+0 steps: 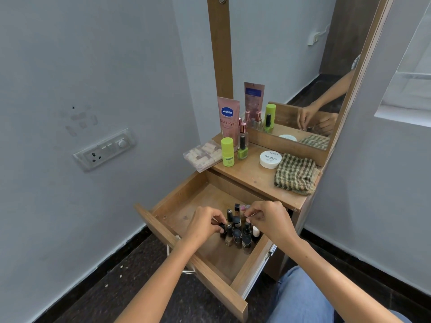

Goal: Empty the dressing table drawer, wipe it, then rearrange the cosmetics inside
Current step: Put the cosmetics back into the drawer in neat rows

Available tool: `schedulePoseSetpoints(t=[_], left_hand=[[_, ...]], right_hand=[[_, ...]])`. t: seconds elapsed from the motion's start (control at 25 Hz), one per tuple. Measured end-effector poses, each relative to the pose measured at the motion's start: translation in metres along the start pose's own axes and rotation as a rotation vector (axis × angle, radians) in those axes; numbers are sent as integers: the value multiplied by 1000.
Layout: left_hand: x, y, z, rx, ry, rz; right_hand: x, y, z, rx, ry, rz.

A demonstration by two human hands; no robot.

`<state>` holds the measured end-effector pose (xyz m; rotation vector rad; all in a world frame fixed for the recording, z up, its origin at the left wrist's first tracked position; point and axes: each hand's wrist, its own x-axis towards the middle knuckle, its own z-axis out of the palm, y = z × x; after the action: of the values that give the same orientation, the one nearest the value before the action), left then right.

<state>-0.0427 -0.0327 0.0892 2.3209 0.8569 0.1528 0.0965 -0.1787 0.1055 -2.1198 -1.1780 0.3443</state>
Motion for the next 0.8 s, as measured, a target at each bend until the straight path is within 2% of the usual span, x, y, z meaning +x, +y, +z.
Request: schedulePoseSetpoints(t=[0.28, 0.44, 0.52, 0.68, 0.8], left_hand=[[-3, 0, -3, -57, -27, 23], [-4, 7, -17, 42, -17, 35], [-2, 28, -32, 76, 77, 96], [33, 88, -40, 142, 444, 334], [84, 110, -32, 453, 546, 424]], right_hand=[[2, -3, -1, -20, 7, -10], [4, -4, -6, 22, 19, -28], [12, -6, -13, 60, 47, -34], [37, -13, -34, 12, 256, -48], [52, -13, -44, -30, 375, -41]])
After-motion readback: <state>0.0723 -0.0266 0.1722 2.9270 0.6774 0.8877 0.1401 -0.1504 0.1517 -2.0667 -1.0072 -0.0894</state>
